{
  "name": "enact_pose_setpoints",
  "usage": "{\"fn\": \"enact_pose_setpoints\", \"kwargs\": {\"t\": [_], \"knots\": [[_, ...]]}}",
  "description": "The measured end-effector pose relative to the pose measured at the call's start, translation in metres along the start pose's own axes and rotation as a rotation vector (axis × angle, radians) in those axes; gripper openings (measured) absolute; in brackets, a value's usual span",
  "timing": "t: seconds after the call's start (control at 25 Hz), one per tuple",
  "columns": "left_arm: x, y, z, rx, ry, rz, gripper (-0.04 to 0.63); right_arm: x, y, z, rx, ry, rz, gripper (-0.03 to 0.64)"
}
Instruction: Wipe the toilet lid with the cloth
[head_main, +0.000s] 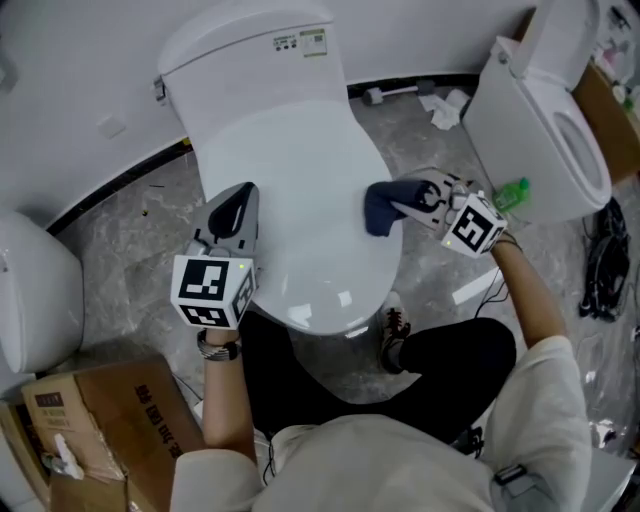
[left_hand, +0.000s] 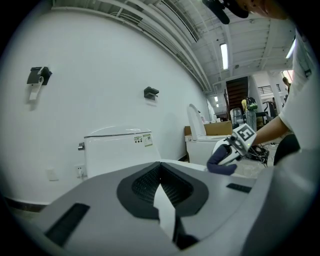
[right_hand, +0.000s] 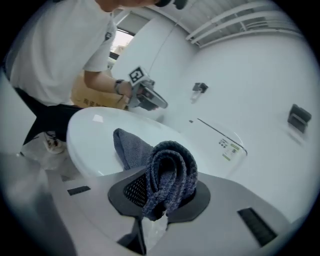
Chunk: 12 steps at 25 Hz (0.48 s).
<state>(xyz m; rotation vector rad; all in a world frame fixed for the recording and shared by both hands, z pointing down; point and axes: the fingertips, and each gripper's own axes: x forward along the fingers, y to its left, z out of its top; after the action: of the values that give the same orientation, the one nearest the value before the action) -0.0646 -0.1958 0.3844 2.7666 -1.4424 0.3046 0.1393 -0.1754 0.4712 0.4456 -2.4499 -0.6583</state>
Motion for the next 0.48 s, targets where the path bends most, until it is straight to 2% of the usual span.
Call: {"fn": "enact_pose_setpoints", "kwargs": {"t": [0.16, 0.36, 0.48], "knots": [[0.002, -0.005, 0.001, 0.010, 0.004, -0.001, 0.000, 0.019, -0.056, -0.028, 0.120, 0.063, -0.135, 0.081], [0.001, -0.002, -0.001, 0.011, 0.019, 0.026, 0.000, 0.050, -0.106, -0.042, 0.157, 0.192, -0.197, 0.081], [-0.001, -0.001, -0.005, 0.010, 0.034, 0.042, 0.000, 0.067, -0.125, -0.043, 0.144, 0.249, -0.202, 0.081]]}}
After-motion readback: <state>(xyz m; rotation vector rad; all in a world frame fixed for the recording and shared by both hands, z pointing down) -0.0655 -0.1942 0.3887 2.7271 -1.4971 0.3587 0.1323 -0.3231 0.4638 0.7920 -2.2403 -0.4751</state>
